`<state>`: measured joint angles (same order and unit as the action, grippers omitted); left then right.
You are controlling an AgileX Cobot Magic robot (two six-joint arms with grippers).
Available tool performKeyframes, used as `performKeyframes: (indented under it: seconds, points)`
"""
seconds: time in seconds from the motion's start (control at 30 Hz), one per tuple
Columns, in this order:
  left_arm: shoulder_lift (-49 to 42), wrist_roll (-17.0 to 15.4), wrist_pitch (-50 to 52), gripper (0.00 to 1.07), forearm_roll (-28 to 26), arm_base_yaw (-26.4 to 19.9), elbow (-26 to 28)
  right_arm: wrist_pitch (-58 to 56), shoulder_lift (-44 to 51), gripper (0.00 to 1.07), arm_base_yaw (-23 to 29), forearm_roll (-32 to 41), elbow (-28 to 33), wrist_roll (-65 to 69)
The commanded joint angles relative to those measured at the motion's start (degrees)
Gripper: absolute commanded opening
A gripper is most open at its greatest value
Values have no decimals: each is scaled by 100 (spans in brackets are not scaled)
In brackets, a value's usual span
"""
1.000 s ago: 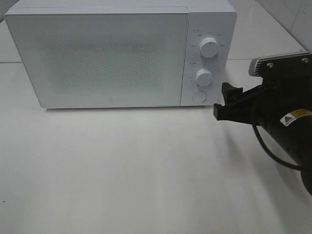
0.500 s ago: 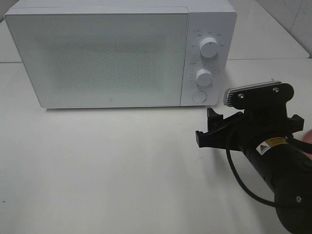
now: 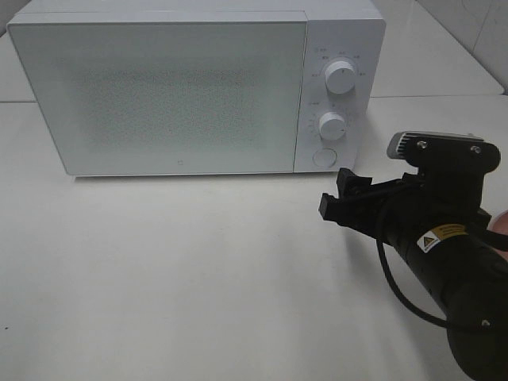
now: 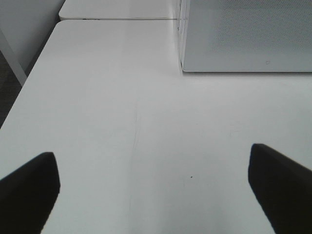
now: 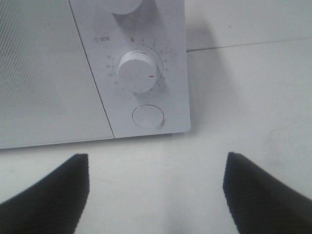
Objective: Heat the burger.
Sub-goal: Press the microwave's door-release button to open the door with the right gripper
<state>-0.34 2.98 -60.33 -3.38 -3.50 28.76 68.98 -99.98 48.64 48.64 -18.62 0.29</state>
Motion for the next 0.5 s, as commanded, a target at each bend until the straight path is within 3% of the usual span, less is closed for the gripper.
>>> performKeyframes:
  seconds: [0.03,0.37,0.5]
  points:
    - [-143,0,86,100,-34,11,-23,516,0,74,23,6,-23,1066]
    - [-143,0,86,100,-34,11,-23,338,0,65,23,-6,-23,4154]
    - [-143,0,86,100,-34,11,-23,246,0,52,23,-11,-23,5770]
